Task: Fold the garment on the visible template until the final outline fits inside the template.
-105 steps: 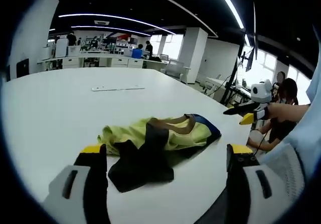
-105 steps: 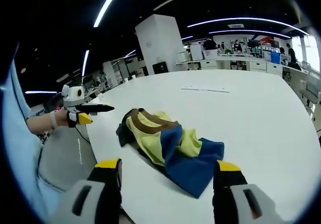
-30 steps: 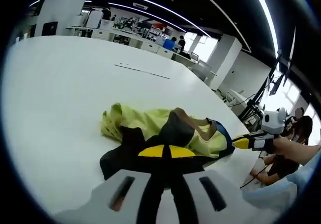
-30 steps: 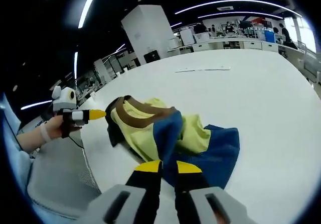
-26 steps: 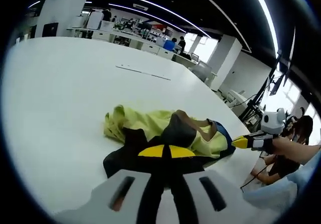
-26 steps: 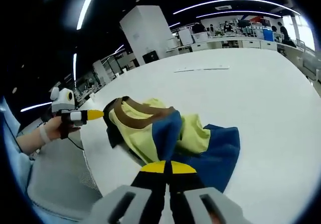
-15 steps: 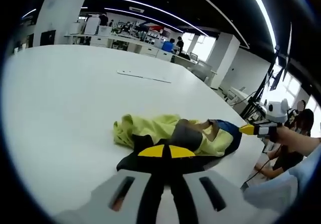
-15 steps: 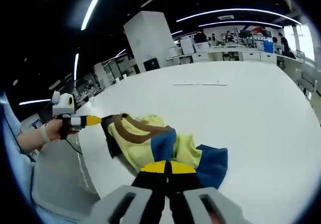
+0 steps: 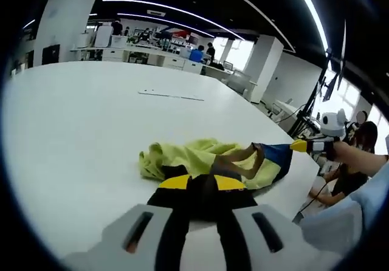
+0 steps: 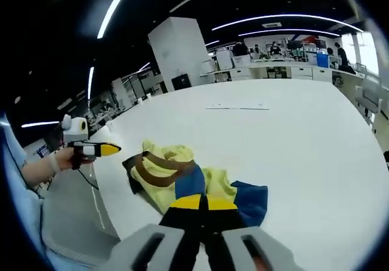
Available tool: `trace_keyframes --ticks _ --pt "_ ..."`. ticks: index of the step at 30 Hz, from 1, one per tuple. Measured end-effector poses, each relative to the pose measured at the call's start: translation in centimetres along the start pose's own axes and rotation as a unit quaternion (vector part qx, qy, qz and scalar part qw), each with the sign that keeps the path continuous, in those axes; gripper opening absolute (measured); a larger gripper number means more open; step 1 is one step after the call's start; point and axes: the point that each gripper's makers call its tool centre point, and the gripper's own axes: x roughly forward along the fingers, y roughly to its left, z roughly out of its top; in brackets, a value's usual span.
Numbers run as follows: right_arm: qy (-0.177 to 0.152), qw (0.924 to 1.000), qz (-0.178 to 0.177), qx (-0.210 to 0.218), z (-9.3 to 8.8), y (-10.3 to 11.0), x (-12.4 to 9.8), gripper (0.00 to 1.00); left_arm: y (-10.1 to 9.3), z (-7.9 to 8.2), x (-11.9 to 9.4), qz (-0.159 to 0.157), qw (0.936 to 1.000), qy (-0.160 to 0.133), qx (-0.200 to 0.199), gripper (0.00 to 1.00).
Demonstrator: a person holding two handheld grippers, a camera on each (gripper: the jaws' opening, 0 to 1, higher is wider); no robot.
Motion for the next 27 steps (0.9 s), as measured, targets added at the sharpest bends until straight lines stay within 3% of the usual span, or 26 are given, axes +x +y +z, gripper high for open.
trace_keyframes --ticks 1,3,6,11,18,27 --pt "-0.001 1.0 0.001 0.002 0.0 0.1 0.0 0.0 -0.4 -0.5 0.2 -0.005 0.9997 0.008 0.022 0.28" --pt "0.0 1.0 0.001 0.004 0.0 0.1 0.0 0.0 -0.9 -1.2 0.4 -0.009 0.999 0.023 0.039 0.27" --pt "0.0 1.0 0.001 0.003 0.1 0.1 0.0 0.0 -1.0 -1.6 0.8 -0.015 0.9991 0.027 0.028 0.23" --pt "0.0 1.0 0.001 0.001 0.3 -0.1 -0.1 0.0 0.1 -2.4 1.3 0.005 0.9992 0.038 0.012 0.21" --pt "-0.001 1.0 -0.003 0.003 0.1 -0.3 -0.1 0.0 -0.1 -3.4 1.1 -0.006 0.9985 0.055 -0.005 0.16" --pt "-0.001 1.0 -0.002 0.008 -0.2 -0.3 0.0 0.0 0.3 -3.8 0.9 -0.004 0.9981 0.057 -0.023 0.02"
